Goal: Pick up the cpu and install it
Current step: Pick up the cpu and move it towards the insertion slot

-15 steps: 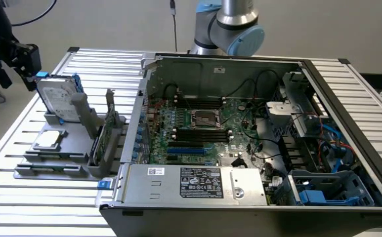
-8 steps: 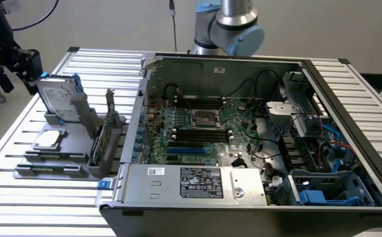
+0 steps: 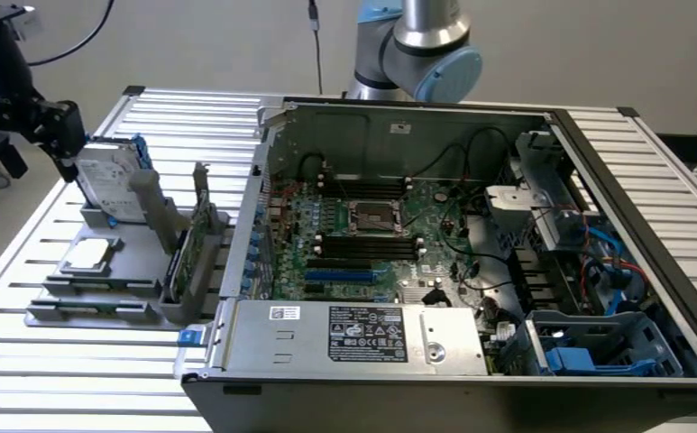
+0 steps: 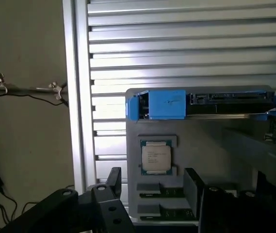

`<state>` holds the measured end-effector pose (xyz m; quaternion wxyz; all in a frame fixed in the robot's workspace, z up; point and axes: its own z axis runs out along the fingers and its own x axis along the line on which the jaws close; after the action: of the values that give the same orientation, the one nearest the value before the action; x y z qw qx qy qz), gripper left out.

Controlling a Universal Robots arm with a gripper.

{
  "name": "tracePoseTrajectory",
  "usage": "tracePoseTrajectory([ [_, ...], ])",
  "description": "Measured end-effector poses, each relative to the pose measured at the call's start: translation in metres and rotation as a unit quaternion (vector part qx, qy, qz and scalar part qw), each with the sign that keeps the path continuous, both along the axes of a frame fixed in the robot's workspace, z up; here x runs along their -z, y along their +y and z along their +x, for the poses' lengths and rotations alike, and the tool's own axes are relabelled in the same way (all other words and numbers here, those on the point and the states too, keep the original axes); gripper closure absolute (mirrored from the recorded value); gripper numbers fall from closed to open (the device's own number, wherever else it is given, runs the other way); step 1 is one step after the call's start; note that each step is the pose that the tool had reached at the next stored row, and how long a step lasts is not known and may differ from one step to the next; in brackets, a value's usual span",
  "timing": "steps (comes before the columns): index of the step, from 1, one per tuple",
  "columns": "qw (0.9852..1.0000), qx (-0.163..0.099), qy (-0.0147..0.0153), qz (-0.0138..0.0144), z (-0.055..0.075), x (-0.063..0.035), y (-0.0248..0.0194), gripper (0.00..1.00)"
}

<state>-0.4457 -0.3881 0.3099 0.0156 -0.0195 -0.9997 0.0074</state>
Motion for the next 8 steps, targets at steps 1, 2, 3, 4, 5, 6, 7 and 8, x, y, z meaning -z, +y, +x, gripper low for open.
tracePoseTrajectory([
  [1, 1.0, -0.001, -0.0001, 0.0, 0.0, 0.0017, -0.0005, 0.33],
  [2, 1.0, -0.001, -0.0002, 0.0001, 0.0, 0.0035, -0.0012, 0.33],
  [3, 1.0, -0.001, -0.0002, 0.0001, 0.0, 0.0053, -0.0019, 0.33],
  [4, 1.0, -0.002, -0.0003, 0.0003, 0.0, 0.0071, -0.0026, 0.33],
  [5, 1.0, -0.002, -0.0005, 0.0005, 0.001, 0.0087, -0.0033, 0.33],
  [6, 1.0, -0.002, -0.0005, 0.0007, 0.001, 0.0102, -0.0042, 0.33],
  [7, 1.0, -0.002, -0.0006, 0.0011, 0.002, 0.0116, -0.0052, 0.33],
  [8, 1.0, -0.002, -0.0006, 0.0015, 0.002, 0.0129, -0.0064, 0.33],
])
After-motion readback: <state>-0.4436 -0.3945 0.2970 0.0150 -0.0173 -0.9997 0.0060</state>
